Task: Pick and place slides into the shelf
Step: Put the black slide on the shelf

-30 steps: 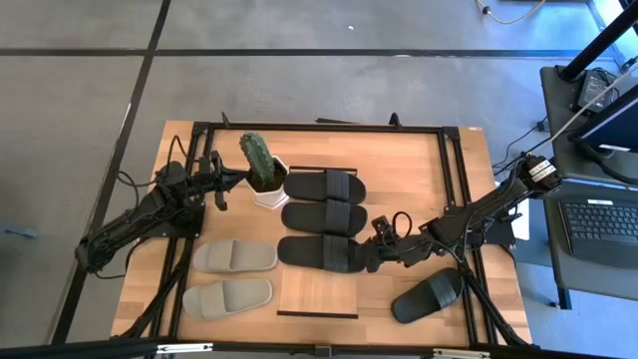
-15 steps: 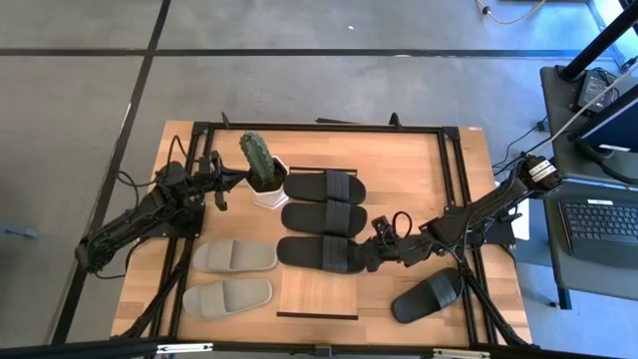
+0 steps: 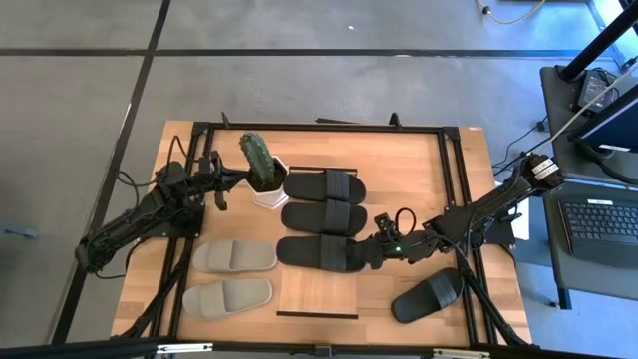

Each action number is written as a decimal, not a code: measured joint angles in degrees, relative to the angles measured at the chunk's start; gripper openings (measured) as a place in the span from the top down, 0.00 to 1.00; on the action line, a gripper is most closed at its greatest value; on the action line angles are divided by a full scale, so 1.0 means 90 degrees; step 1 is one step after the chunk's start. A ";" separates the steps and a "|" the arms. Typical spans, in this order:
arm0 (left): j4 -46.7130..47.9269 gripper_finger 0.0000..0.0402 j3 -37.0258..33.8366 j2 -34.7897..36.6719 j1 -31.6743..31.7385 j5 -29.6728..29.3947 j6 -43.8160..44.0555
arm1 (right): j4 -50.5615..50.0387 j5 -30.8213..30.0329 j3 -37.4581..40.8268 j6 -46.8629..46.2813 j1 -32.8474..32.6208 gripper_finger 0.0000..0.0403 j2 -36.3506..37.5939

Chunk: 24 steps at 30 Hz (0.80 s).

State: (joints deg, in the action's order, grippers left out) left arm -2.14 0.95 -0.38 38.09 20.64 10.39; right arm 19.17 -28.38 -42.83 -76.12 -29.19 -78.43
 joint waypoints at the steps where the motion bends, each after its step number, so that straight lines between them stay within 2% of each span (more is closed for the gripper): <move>1: 0.0000 1.00 0.0002 0.0002 -0.0001 0.0000 0.0000 | -0.0041 0.0001 0.0000 0.0000 0.0000 0.62 0.0034; 17: 0.0000 1.00 0.0002 0.0000 0.0000 0.0000 0.0000 | -0.0565 0.0345 0.0000 -0.0484 -0.0011 0.62 0.0236; 24: 0.0001 1.00 0.0002 0.0000 0.0000 0.0000 0.0000 | -0.1139 0.0284 0.0000 -0.0109 -0.0209 0.62 0.0907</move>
State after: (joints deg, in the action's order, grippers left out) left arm -2.13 0.97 -0.38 38.09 20.64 10.39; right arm 8.92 -25.82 -42.83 -77.09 -31.07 -70.27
